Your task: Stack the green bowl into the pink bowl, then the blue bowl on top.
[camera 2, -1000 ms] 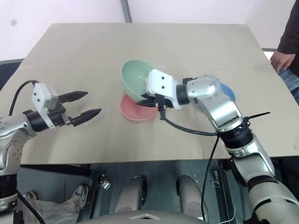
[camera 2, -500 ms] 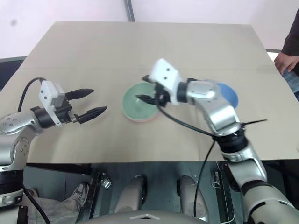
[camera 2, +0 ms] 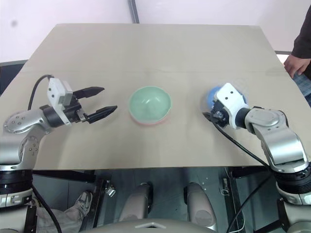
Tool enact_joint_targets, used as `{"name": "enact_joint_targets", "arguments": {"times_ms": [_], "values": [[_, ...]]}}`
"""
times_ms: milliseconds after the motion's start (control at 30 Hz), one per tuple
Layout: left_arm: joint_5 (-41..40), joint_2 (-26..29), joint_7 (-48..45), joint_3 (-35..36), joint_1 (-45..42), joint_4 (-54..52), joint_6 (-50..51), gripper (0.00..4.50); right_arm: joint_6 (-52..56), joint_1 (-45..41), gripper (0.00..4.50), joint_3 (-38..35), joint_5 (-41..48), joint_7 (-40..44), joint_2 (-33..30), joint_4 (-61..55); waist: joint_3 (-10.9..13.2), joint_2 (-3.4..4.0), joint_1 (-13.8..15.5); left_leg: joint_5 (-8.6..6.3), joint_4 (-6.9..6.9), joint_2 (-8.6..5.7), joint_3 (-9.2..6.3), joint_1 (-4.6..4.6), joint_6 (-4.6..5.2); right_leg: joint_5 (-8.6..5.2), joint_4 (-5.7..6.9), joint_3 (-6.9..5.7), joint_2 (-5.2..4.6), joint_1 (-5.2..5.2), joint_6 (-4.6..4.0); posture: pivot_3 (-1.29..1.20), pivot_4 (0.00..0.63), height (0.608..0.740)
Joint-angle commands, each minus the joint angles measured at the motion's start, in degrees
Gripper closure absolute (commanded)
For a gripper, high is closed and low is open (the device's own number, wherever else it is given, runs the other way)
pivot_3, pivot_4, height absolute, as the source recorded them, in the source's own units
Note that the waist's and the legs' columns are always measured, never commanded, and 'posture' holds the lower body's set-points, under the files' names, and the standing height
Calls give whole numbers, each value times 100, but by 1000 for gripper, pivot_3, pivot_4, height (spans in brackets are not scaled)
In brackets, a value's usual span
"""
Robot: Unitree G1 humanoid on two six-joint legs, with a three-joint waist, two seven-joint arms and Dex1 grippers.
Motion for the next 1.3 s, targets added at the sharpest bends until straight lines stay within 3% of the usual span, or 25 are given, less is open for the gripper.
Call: {"name": "enact_joint_targets", "arguments": {"times_ms": [33, 133, 300, 667, 800, 1000, 1033, 1067, 1200, 1300], "values": [[-64, 48, -62, 39, -103, -54, -47, 0, -275, -13, 1214, 239, -279, -218, -62, 252, 0, 0, 2, 0, 1, 0, 0, -1, 0, 0, 0, 0, 0, 0, 0, 0, 150, 727], [-93, 79, -68, 97, -93, -100, -12, 0, -489, -90, 1954, 378, -391, -251, -66, 515, 1, 1, 10, 0, 1, 0, -1, -1, 0, 0, 0, -1, 0, 0, 0, 0, 150, 727], [-173, 122, -101, 186, 32, -223, 33, 0, -848, -162, 4434, 456, -497, -202, -109, 629, 0, 0, 16, 0, 1, 0, -1, -3, 0, 0, -2, -1, 0, -1, 0, 0, 150, 727], [-971, 560, -882, 753, 726, -503, 482, 0, -1616, -1416, 4434, 794, 412, 662, 790, -17, 2, 3, -71, 0, -1, 4, -3, -2, 0, 0, -1, -3, 1, -1, 0, 0, 150, 727], [-1248, 806, -1246, 936, 746, -364, 671, 0, -1841, -1838, 4434, 1434, 300, 679, 1389, 69, 2, 3, -77, 0, -2, 4, -6, -2, 0, 0, 1, -6, 2, -1, 0, 0, 150, 727], [-1336, 926, -1387, 1069, 804, -321, 745, 0, -1849, -2120, 4434, 1859, 322, 899, 1710, 408, 2, 3, -42, 0, -1, 2, -6, -5, 0, 0, -2, -7, -1, -1, 0, 0, 150, 727], [-1351, 937, -1386, 1082, 816, -334, 768, 0, -1805, -2204, 3609, 1849, 337, 872, 1799, 518, 2, 3, -47, 0, -1, 2, -6, -5, 0, 0, -1, -8, 0, -1, -1, 0, 150, 727], [-1375, 932, -1355, 1094, 818, -359, 807, 0, -1832, -2260, 3342, 1838, 305, 842, 1846, 596, 2, 3, -54, 0, -1, 4, -6, -3, 0, 0, 1, -8, 1, -2, -1, 0, 150, 727], [-1221, 893, -1220, 1068, 872, -520, 711, 0, -2039, -2307, 1448, 1668, 99, 604, 1872, 710, 2, 2, -60, 0, -2, 6, -6, 0, 0, -1, 2, -8, 3, -2, -1, 0, 150, 727], [-838, 760, -990, 994, 936, -569, 308, 0, -2021, -2182, 1448, 1285, 308, 605, 1759, 535, 2, 3, -47, 0, -2, 4, -6, -5, 0, 0, -2, -8, 0, -3, -1, 0, 150, 727]]}}
